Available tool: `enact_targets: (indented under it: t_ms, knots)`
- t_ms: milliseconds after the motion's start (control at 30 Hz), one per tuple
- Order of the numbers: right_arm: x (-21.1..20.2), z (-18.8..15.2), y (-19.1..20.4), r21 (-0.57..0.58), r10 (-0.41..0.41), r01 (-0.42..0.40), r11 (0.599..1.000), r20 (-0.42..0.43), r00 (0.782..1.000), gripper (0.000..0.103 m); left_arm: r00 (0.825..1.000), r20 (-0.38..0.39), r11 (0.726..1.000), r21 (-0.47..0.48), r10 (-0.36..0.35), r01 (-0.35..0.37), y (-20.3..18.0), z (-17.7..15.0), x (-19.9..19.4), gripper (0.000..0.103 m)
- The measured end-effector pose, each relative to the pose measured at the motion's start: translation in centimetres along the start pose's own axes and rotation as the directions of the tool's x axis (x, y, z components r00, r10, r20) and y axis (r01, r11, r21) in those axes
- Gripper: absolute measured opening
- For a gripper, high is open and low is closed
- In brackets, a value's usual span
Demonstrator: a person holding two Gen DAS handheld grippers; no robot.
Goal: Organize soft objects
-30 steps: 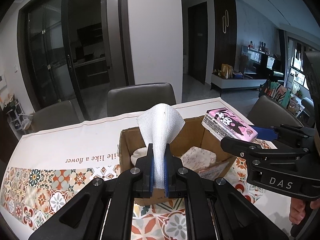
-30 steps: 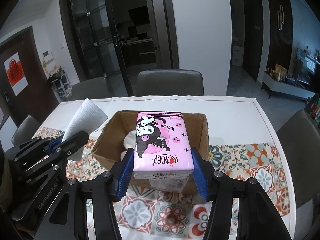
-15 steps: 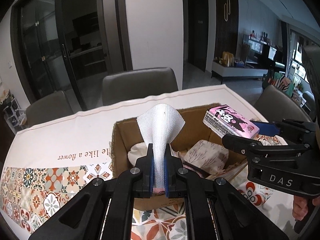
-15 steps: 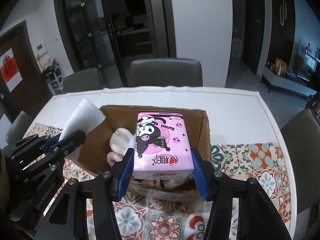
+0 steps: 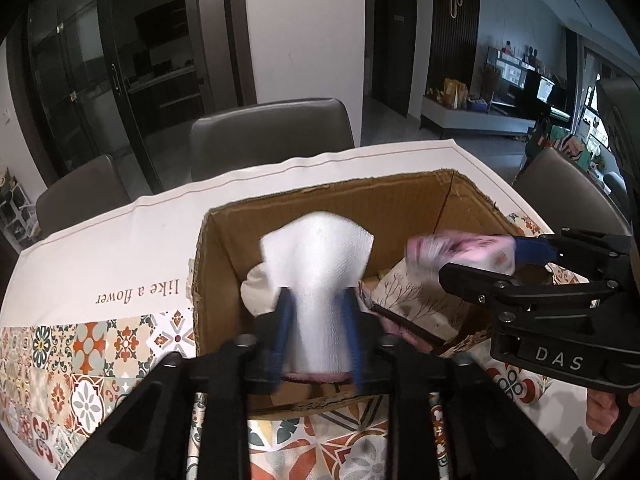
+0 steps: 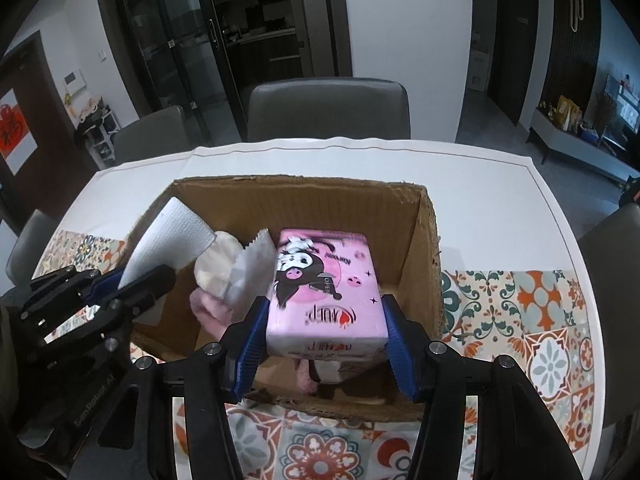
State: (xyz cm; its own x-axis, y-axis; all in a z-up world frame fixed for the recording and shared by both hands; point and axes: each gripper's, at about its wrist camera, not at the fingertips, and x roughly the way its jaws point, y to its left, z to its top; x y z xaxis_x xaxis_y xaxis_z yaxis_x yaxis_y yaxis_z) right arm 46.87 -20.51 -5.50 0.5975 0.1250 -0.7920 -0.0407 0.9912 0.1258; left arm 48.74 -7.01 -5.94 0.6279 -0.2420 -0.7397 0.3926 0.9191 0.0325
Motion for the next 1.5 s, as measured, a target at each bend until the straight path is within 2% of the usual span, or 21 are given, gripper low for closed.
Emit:
enact_targets:
  t_ms: [67, 200, 533, 933, 1033, 1200, 1367, 1433, 1500]
  knots:
    - [0.3, 0.0, -0.1, -0.001, 0.002, -0.002, 1.000, -0.014, 1.000, 0.058, 1.000, 0.002, 1.000, 0.001, 0.004, -0.004, 0.0, -0.1, -0.1, 0.034]
    - [0.0, -0.2, -0.3, 0.012, -0.002, 0.003, 1.000, -0.012, 1.000, 0.059, 1.000, 0.007, 1.000, -0.007, 0.016, -0.016, 0.0, -0.3, -0.8, 0.046]
    - [-3.6, -1.6, 0.3, 0.047, -0.019, 0.017, 0.999, 0.043, 0.999, 0.059, 0.993, 0.075, 0.993, -0.084, 0.089, -0.083, 0.8, -1.9, -6.4, 0.052]
    - [-11.6, -6.6, 2.3, 0.092, -0.034, 0.017, 0.996, 0.191, 0.981, 0.059, 0.984, 0.149, 0.992, -0.083, 0.101, -0.090, 0.2, -5.6, -14.2, 0.062]
    - [-13.6, -8.2, 3.1, 0.106, -0.051, 0.029, 0.994, 0.220, 0.974, 0.067, 0.979, 0.174, 0.992, -0.076, 0.109, -0.097, 0.2, -6.6, -15.8, 0.064]
    - [-15.9, -10.4, 4.2, 0.122, -0.084, 0.054, 0.991, 0.253, 0.964, 0.067, 0.969, 0.214, 0.991, -0.058, 0.127, -0.117, 0.0, -8.2, -18.0, 0.068]
    - [-17.8, -12.3, 4.9, 0.140, -0.108, 0.070, 0.988, 0.281, 0.954, 0.067, 0.959, 0.240, 0.987, -0.086, 0.152, -0.135, -0.2, -9.8, -20.3, 0.074]
    - [-18.5, -13.0, 5.2, 0.139, -0.111, 0.072, 0.988, 0.291, 0.950, 0.072, 0.956, 0.247, 0.986, -0.100, 0.158, -0.137, -0.4, -10.4, -21.2, 0.076]
    - [-19.4, -13.7, 5.5, 0.134, -0.126, 0.089, 0.987, 0.307, 0.943, 0.073, 0.953, 0.254, 0.983, -0.117, 0.167, -0.142, -0.6, -11.2, -22.0, 0.077]
